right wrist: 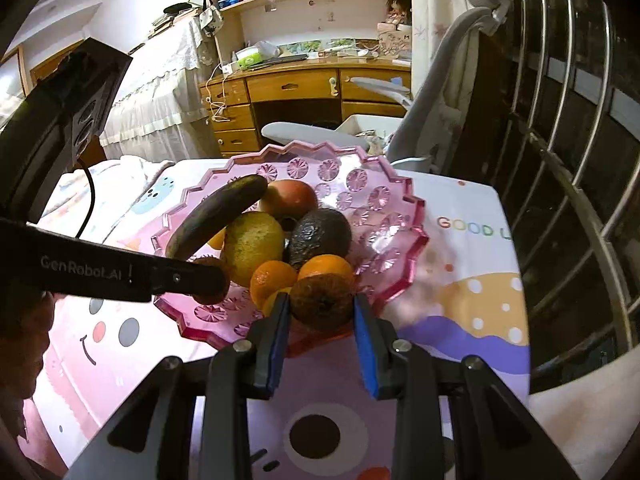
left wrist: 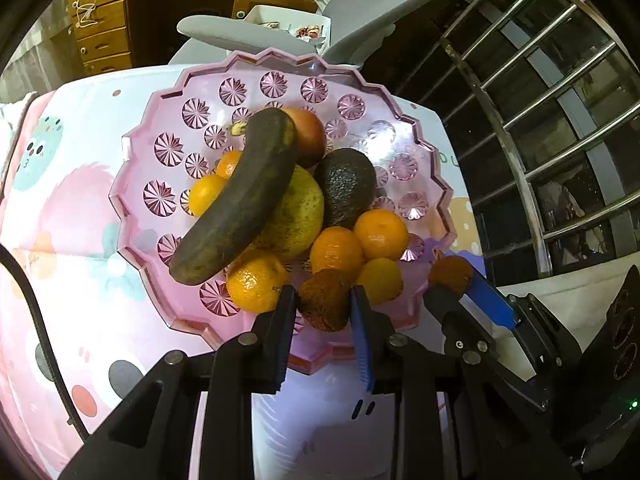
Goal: Organize fruits
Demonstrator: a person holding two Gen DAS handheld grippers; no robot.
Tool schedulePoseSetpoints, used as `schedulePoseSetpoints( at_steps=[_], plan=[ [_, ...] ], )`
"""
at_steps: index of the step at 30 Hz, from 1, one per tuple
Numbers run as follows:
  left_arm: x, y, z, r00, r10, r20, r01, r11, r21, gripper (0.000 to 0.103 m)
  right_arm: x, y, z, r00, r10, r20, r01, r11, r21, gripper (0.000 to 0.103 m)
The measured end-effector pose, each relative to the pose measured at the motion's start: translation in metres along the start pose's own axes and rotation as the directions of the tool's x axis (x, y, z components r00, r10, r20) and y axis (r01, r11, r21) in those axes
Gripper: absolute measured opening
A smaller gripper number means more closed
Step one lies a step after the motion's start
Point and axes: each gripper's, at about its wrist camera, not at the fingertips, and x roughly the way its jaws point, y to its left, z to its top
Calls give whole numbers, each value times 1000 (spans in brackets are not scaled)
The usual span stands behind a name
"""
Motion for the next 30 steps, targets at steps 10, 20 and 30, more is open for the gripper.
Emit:
schedulePoseSetpoints(
  at_steps=[10,20,30],
  plan=[
    [-12,4,-14,999,34,24,-34,999,-10,61,6,-4,0,999,-20,-35,23,995,101,58],
    [-39,21,-72,995,67,74,-63,996,-57,81,-10,3,-36,991,-28,-130,54,979,197,70],
    [-46,37,-132,992,129,-16,-128,991,50,86,-42,30,-102,969,-89,-229,158,940,302,87]
  ],
)
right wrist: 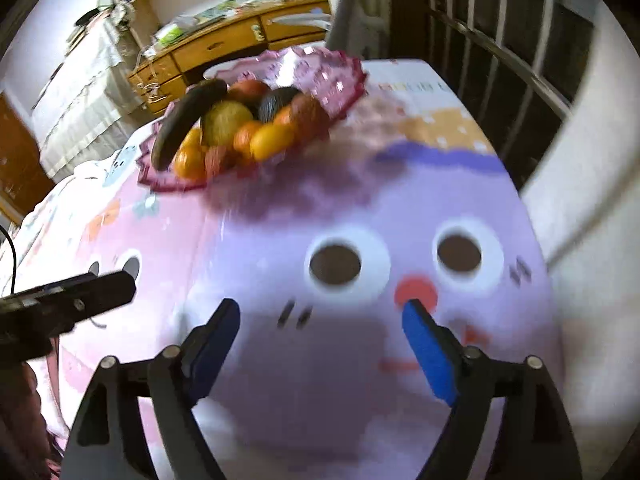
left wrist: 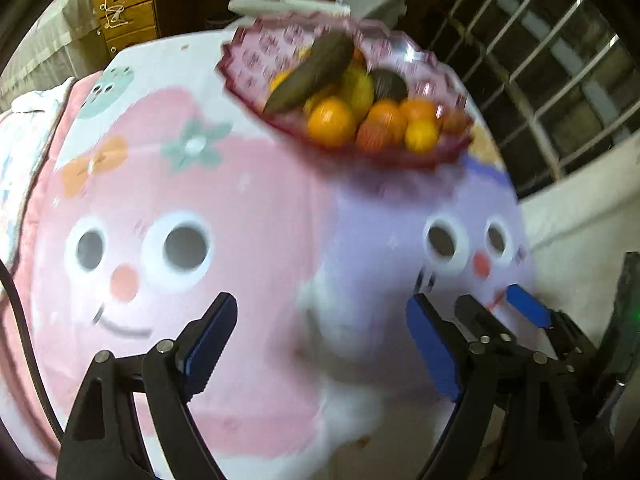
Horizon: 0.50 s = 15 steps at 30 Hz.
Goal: Organize fruits
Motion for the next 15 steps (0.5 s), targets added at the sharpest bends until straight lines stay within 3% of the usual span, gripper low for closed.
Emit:
schedulePoseSetpoints(
  at_steps=[8,11,15],
  plan=[
    [-87,27,-45,999,29,-14,-27,993,112,90,-57,40,-61,993,-17,-119,24,998,66,93],
    [-119,32,-60,1000,22,-16,-20,991,129,90,-93,54,-68,992,-55,-112,66,993,96,93],
    [-162,28,-76,1000,14,23,-17,983,183,90,-138,62,-69,992,-30,-121,49,985,165,93]
  ],
)
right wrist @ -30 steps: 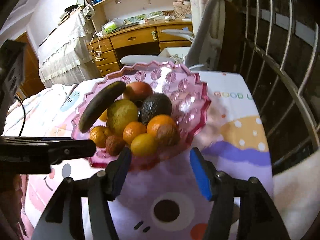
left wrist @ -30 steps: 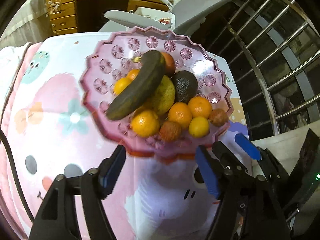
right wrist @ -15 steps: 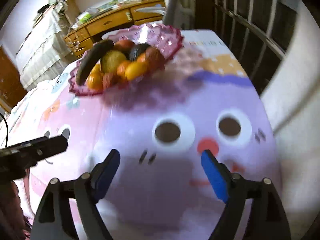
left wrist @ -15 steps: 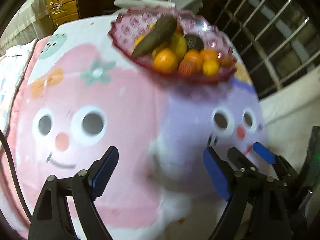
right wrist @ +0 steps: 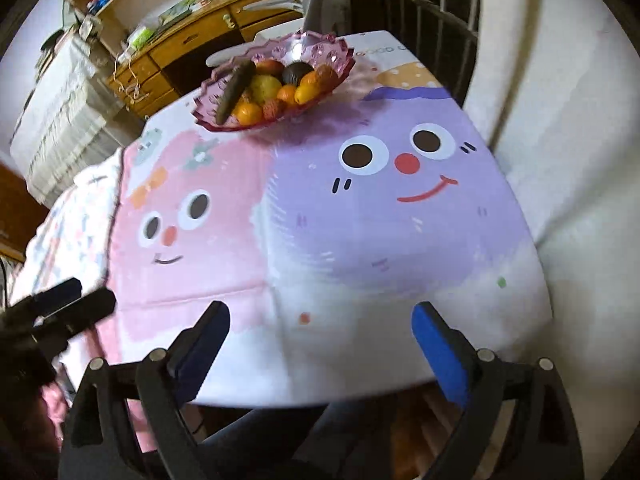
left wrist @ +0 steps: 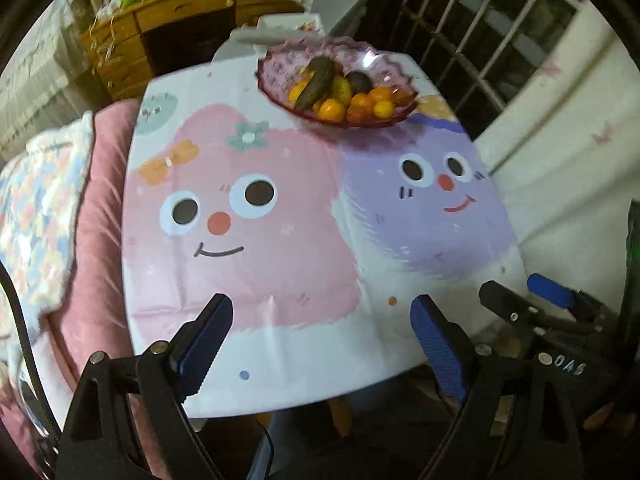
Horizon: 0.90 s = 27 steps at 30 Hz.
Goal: Organize fruits
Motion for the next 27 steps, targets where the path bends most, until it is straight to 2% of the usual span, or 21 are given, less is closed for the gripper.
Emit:
schedulePoseSetpoints(
  at_steps=[4,8,13,20,23,27],
  plan=[
    [-33,-6,-7,998,4,68,-3,1000,-22,97,-37,6,-8,1000,-4,-1,4,999,-44,94],
    [-51,-20,-9,994,3,105,2,999,-47,98,-63,8,-17,998,57,-30,-59,995,-79,94],
    [-66,-43,-17,990,20,138,-11,998,-69,98,-88,2,-23,998,55,-6,-56,990,-130,94],
    [-81,-57,-22,979,76,190,-55,992,-113,102,-106,-6,-16,996,77,48,-68,984,-166,95],
    [-82,-59,-26,976,104,191,-75,986,-151,102,-110,-7,-15,994,79,74,-65,982,-175,101],
    [-82,-61,-31,969,148,199,-112,978,-178,102,-110,-5,-16,993,83,83,-65,978,-199,103]
  ],
)
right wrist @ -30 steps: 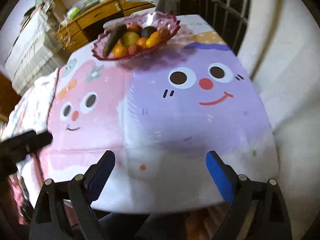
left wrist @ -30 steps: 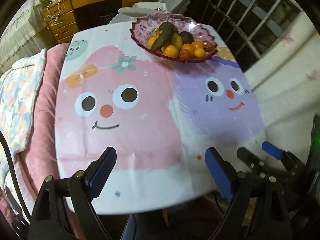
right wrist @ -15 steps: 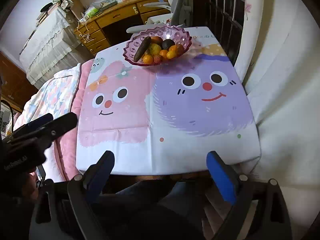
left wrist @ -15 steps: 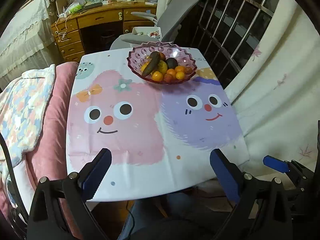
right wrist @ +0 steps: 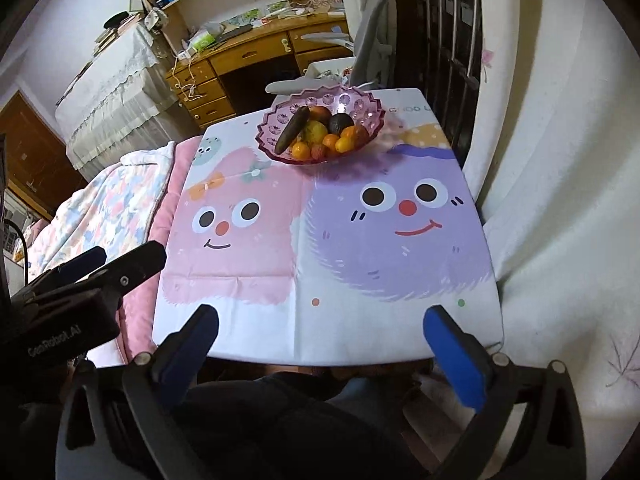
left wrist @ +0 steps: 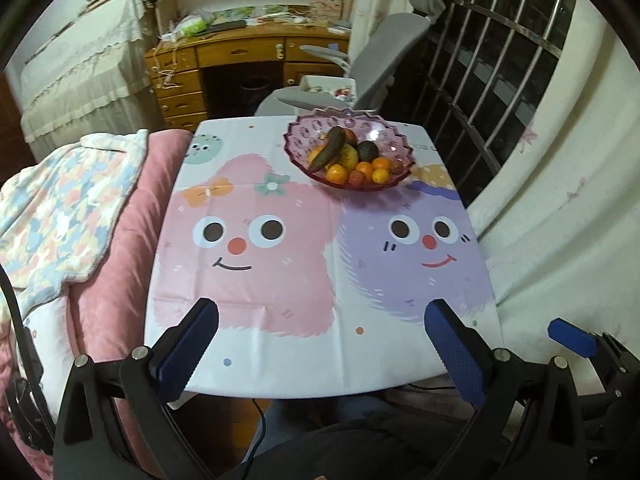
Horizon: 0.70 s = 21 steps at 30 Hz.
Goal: Organize fruits
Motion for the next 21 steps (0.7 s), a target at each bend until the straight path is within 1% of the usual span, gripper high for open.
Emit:
schedulePoseSetpoints(
  at_steps=[4,13,21],
  plan=[
    [-3,1,-2,998,56,18,-56,998,-18,102,-1,2,0,1000,-1,22,2,1000,-17,103],
    [-6,4,-5,992,121,33,-121,993,-19,102,-1,11,-1,999,-5,41,8,998,-57,103],
    [-5,9,-3,990,136,28,-136,991,-18,102,1,17,-1,999,2,37,0,998,-63,103]
  ],
)
